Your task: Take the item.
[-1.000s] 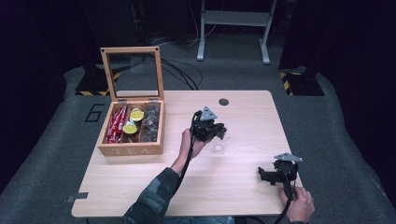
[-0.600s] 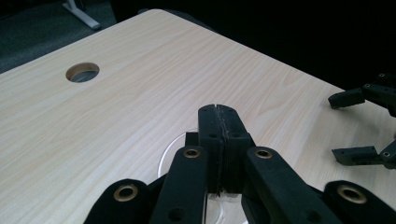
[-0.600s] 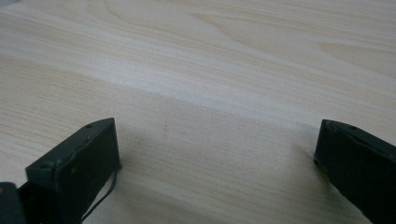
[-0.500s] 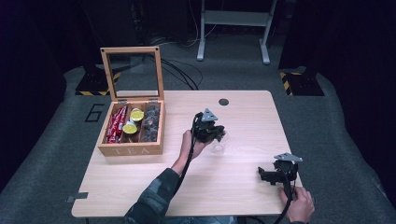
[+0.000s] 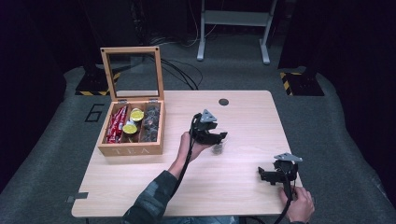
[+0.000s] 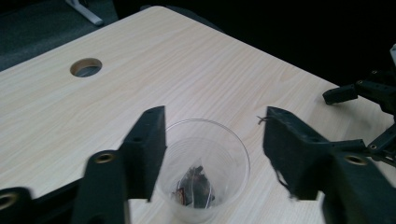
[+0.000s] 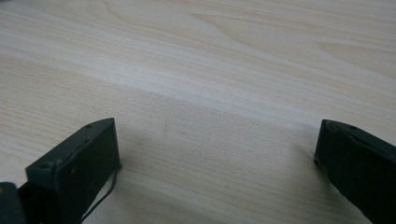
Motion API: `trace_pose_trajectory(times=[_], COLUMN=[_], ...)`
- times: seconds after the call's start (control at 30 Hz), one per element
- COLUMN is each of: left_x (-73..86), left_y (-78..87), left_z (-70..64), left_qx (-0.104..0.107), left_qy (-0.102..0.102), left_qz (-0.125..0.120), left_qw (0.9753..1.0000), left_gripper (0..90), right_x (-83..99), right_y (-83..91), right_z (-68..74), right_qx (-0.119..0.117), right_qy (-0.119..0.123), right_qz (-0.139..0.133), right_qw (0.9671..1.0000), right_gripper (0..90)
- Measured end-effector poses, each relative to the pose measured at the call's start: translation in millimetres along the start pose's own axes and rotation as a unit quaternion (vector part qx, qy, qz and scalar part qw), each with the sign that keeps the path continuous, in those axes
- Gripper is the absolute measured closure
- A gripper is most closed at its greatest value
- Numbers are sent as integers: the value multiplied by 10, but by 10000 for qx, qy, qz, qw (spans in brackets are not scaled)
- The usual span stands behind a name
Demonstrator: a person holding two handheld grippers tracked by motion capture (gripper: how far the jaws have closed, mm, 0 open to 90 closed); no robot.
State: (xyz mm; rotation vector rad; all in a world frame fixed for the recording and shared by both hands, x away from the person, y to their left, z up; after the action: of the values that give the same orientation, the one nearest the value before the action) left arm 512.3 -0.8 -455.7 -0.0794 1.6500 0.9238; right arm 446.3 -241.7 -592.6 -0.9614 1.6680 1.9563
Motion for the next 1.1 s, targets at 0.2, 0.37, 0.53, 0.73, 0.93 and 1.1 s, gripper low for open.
trace_pose_trajectory(times=[0.2,0.37,0.53,0.73,0.93,1.1], left_x=[34,148,274,478,746,965], left_y=[307,605,873,1176,1424,1584], left_z=[47,153,279,417,554,655], left_qx=[-142,-324,-554,-813,-1034,-1210], left_qy=[-61,-15,27,110,182,299], left_qz=[-48,-60,-126,-159,-68,-7], left_qw=[9999,9995,9984,9965,9944,9922], left_gripper=[244,183,150,140,133,128], right_x=[0,0,0,0,0,-1], right_y=[-1,-1,-1,-1,0,-1], right_z=[1,1,1,1,1,1], right_qx=[-3,-3,-2,-2,1,-1], right_qy=[-1,-1,-2,-1,-1,-7], right_qz=[-7,-7,-8,-7,-1,-6], right_qw=[10000,10000,10000,10000,10000,10000], right_gripper=[0,0,0,0,0,0])
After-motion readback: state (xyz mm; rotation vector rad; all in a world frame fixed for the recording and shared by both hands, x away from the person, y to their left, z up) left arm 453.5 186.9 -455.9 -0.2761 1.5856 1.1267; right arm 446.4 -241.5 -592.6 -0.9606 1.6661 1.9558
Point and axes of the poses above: each handheld gripper's, and its own axes: y roughly backward along the jaws, x roughly out of its underside, z roughly to its left, the point moved 9 cm from there along -y, roughly forward along the jaws, and after that the axes turned 4 degrees about -y, right-handed, at the moved point
